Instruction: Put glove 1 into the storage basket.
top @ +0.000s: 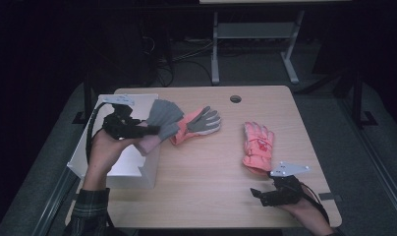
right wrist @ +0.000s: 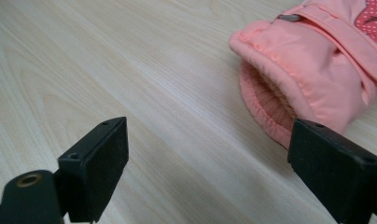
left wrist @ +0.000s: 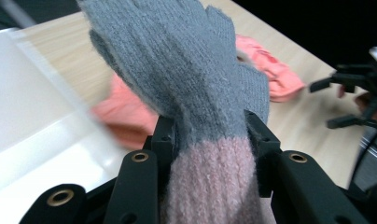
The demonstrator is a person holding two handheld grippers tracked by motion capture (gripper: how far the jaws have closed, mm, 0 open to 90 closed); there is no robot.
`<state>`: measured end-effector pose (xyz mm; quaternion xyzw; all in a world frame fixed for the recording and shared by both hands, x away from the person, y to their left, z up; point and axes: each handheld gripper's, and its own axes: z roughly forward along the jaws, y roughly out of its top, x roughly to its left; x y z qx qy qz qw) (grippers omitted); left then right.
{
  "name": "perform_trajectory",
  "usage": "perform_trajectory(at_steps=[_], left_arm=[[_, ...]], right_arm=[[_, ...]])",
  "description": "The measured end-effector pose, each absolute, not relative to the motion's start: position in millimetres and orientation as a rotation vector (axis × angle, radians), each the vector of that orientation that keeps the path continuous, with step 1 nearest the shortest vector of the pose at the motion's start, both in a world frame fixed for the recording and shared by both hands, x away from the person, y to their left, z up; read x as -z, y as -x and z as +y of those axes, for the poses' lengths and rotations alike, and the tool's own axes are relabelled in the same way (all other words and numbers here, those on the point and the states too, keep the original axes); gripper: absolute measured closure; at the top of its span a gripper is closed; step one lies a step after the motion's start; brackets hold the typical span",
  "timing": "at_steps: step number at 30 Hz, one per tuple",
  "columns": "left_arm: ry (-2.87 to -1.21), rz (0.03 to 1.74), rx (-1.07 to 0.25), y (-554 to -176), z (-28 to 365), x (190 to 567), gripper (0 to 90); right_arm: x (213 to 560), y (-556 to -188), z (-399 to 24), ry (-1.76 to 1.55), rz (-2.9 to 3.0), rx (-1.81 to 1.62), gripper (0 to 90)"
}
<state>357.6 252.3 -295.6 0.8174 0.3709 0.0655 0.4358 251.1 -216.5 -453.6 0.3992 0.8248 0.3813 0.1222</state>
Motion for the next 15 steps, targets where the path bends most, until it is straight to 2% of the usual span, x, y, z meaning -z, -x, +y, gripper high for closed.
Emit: perform_trajectory(at_steps=[6,15], left_arm=[[-1.989,1.06,-0.249,-362,289,300,62.6],[-1.965,1.192,-0.301,-374,317,319,62.5]], right_arm=[[453,-251,-216,-1.152,2.413,-1.116,12.1],[454,-251,-216,-1.14,2.421,-1.104,12.2]])
